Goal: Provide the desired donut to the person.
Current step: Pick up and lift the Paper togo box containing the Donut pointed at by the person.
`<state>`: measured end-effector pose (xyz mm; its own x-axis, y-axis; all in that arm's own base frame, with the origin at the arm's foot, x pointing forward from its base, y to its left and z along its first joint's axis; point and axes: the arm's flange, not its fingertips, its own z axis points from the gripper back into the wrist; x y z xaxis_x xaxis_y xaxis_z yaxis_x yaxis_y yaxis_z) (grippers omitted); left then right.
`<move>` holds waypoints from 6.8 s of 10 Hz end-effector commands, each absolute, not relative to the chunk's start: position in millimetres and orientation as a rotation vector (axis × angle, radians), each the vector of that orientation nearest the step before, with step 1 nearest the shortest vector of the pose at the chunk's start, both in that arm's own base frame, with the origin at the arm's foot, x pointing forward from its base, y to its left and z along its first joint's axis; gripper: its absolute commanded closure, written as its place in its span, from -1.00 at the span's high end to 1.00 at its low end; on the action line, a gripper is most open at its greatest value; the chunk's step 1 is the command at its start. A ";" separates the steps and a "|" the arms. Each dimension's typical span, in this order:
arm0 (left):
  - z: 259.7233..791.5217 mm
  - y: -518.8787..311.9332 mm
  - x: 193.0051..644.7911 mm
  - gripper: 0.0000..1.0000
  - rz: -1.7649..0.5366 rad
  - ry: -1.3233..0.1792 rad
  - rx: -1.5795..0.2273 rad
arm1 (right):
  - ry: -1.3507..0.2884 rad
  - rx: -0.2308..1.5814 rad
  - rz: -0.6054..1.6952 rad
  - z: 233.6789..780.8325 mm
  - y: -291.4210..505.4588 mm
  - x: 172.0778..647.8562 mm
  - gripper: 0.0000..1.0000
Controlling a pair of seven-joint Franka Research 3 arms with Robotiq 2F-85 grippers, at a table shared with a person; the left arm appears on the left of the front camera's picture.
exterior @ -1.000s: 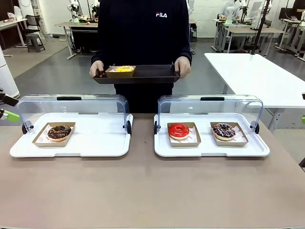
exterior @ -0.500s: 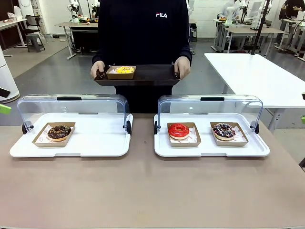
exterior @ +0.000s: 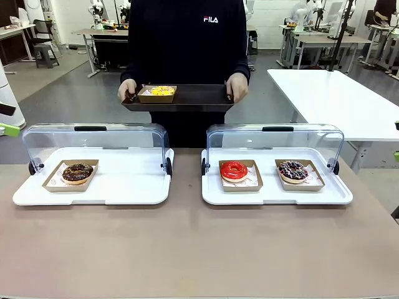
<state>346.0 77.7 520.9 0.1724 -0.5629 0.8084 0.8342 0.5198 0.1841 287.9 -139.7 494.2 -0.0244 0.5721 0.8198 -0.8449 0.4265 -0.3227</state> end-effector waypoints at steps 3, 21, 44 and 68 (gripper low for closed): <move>519.2 77.3 348.2 1.00 -1.017 -0.964 -0.336 | -1.145 0.314 1.165 493.2 -139.6 291.5 1.00; 519.2 77.3 348.2 1.00 -1.017 -0.964 -0.336 | -1.145 0.314 1.165 493.2 -139.6 291.5 1.00; 519.2 77.3 348.2 1.00 -1.017 -0.964 -0.336 | -0.625 0.106 1.329 469.4 -29.6 357.0 1.00; 519.2 77.3 348.2 1.00 -1.017 -0.964 -0.336 | -0.283 -0.067 1.493 322.3 -9.3 500.8 -0.93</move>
